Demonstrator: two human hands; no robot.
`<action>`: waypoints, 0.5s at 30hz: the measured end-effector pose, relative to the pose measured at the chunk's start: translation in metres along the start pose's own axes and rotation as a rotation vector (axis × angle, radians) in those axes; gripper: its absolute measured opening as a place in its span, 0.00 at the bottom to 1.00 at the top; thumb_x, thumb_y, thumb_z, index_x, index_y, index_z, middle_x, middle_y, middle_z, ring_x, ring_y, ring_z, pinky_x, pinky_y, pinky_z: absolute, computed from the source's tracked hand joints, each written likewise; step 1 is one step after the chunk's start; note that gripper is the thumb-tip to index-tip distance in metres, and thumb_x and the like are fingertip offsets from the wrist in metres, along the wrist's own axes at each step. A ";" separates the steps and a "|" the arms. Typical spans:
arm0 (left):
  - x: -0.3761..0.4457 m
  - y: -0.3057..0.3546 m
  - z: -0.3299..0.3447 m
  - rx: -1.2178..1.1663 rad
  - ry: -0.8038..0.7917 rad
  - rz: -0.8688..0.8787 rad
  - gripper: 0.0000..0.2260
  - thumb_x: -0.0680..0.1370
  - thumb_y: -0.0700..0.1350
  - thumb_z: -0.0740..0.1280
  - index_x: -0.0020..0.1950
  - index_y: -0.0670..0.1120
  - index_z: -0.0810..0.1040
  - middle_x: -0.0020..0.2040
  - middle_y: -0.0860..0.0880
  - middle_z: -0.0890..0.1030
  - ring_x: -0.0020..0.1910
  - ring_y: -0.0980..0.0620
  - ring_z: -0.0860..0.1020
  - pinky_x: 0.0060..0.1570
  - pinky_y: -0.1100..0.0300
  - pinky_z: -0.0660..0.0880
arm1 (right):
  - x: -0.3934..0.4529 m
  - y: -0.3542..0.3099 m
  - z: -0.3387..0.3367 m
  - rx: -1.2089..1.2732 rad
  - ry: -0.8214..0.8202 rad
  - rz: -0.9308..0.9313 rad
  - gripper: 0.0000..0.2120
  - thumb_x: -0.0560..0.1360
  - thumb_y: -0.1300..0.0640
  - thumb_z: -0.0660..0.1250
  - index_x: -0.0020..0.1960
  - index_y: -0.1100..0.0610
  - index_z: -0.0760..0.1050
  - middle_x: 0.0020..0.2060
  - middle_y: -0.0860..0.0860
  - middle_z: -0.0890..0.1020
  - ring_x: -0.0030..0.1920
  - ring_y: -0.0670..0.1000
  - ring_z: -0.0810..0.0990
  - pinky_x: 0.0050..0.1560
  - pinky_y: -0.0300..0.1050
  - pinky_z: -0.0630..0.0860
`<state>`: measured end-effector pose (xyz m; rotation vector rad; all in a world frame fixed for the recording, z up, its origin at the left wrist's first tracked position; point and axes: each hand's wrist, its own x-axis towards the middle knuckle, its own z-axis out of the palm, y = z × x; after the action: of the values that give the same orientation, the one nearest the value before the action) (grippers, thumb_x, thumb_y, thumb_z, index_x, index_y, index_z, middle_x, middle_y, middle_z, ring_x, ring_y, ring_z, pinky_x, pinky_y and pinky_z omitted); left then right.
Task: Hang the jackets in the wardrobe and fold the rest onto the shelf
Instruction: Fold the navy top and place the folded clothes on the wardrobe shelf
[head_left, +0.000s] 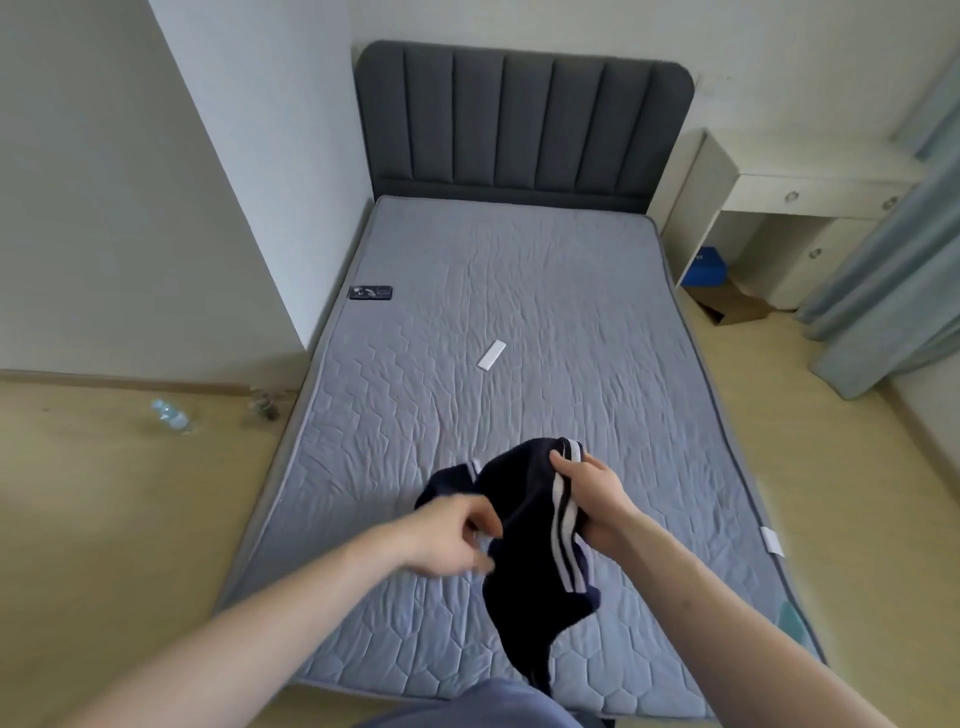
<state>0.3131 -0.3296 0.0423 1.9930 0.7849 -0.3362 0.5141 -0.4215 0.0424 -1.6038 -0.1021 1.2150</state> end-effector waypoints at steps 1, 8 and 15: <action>-0.004 -0.002 0.013 0.025 -0.076 -0.004 0.25 0.71 0.50 0.79 0.66 0.52 0.76 0.60 0.52 0.81 0.56 0.51 0.81 0.58 0.56 0.79 | 0.000 0.002 0.002 0.052 0.009 0.036 0.09 0.83 0.59 0.68 0.61 0.61 0.79 0.46 0.61 0.88 0.47 0.60 0.88 0.47 0.54 0.83; 0.001 -0.010 0.069 0.068 0.164 0.026 0.40 0.66 0.64 0.78 0.72 0.51 0.67 0.67 0.54 0.73 0.65 0.54 0.73 0.64 0.53 0.73 | -0.012 -0.007 0.021 0.337 0.004 0.099 0.12 0.82 0.60 0.68 0.61 0.66 0.75 0.44 0.60 0.85 0.36 0.55 0.87 0.32 0.46 0.82; 0.015 -0.025 0.048 -0.109 0.427 0.028 0.11 0.81 0.44 0.61 0.46 0.62 0.74 0.40 0.57 0.82 0.41 0.56 0.80 0.48 0.50 0.78 | -0.016 -0.020 -0.003 0.541 0.000 0.056 0.11 0.84 0.63 0.65 0.65 0.66 0.75 0.42 0.57 0.81 0.37 0.51 0.83 0.32 0.41 0.82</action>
<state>0.3115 -0.3557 -0.0076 1.9940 1.0139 0.1552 0.5178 -0.4247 0.0679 -1.1370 0.2546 1.1611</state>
